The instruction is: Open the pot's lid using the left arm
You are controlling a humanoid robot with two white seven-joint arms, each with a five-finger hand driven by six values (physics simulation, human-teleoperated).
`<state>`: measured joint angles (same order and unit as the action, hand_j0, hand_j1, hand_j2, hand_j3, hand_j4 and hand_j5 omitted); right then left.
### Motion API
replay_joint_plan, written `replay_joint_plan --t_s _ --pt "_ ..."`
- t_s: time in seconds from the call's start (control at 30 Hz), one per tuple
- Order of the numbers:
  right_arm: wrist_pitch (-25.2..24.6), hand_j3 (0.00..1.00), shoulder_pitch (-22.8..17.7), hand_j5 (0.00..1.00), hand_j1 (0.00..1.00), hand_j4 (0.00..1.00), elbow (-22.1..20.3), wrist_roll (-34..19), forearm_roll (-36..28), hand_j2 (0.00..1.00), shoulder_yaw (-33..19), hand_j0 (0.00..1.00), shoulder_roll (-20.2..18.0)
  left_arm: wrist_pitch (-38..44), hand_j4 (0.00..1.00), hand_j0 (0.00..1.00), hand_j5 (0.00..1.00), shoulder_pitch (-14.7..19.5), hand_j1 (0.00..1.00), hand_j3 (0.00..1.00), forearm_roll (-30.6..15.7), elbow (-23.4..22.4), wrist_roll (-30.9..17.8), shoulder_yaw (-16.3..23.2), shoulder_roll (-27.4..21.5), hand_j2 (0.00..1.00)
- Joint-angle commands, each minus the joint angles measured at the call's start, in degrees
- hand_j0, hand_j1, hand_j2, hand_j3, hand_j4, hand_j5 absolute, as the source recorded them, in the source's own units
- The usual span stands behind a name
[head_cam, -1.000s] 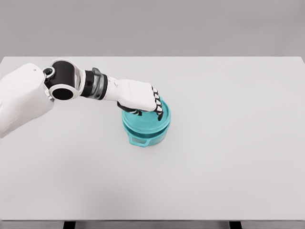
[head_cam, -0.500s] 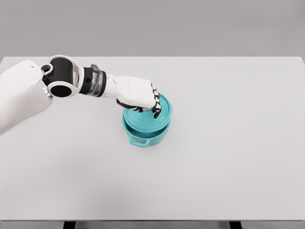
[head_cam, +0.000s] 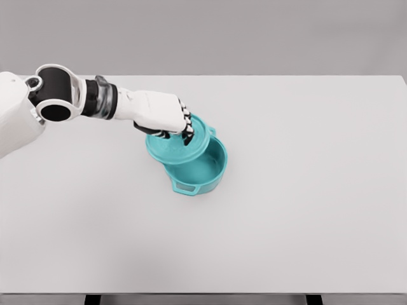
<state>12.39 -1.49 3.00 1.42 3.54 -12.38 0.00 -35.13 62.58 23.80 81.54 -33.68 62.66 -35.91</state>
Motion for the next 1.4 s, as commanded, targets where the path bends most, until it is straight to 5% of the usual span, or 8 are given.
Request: replay_joint_plan --t_s 0.0,0.5,0.57,0.6,0.63,0.97,1.17,1.37 --pt "0.00 1.00 0.00 1.00 1.00 1.00 -0.01 -0.01 -0.02 1.00 -0.01 1.00 0.00 0.13 0.55 0.55 0.55 0.00 0.55 0.55 -0.42 -1.11 0.02 -0.26 -1.35 0.55" --pt "0.00 1.00 0.00 1.00 1.00 1.00 -0.01 -0.01 -0.02 1.00 -0.01 1.00 0.00 0.13 0.56 0.56 0.56 0.09 0.56 0.56 -0.24 -20.89 -0.15 -3.51 -1.62 0.56" --pt "0.00 1.00 0.00 1.00 1.00 1.00 -0.01 -0.01 -0.02 1.00 -0.01 1.00 0.00 0.13 0.63 0.63 0.63 -0.26 0.63 0.63 -0.24 -21.24 -0.15 -3.78 -1.53 0.63" --pt "0.00 1.00 0.00 1.00 1.00 1.00 -0.01 -0.01 -0.02 1.00 -0.01 1.00 0.00 0.13 0.75 0.75 0.75 -0.44 0.75 0.75 -0.24 -21.33 0.02 -3.78 -1.44 0.75" --pt "0.00 1.00 0.00 1.00 1.00 1.00 -0.01 -0.01 -0.02 1.00 -0.01 1.00 0.00 0.13 1.00 1.00 1.00 -0.44 1.00 1.00 -0.33 -21.24 0.02 -3.78 -1.35 1.00" --pt "0.00 1.00 0.00 1.00 1.00 1.00 -0.01 -0.01 -0.02 1.00 -0.01 1.00 0.00 0.13 1.00 1.00 1.00 -3.34 1.00 1.00 -4.29 -21.24 0.46 -7.64 -1.97 1.00" --pt "0.00 1.00 0.00 1.00 1.00 1.00 -0.01 -0.01 -0.02 1.00 -0.01 1.00 0.00 0.13 1.00 1.00 1.00 -9.23 1.00 1.00 -10.08 -21.24 0.37 -15.46 -11.11 1.00" --pt "0.00 1.00 0.00 1.00 1.00 1.00 -0.01 -0.01 -0.02 1.00 -0.01 1.00 0.00 0.13 1.00 1.00 1.00 -11.60 1.00 1.00 -14.13 -21.59 0.46 -15.73 -15.33 1.00"
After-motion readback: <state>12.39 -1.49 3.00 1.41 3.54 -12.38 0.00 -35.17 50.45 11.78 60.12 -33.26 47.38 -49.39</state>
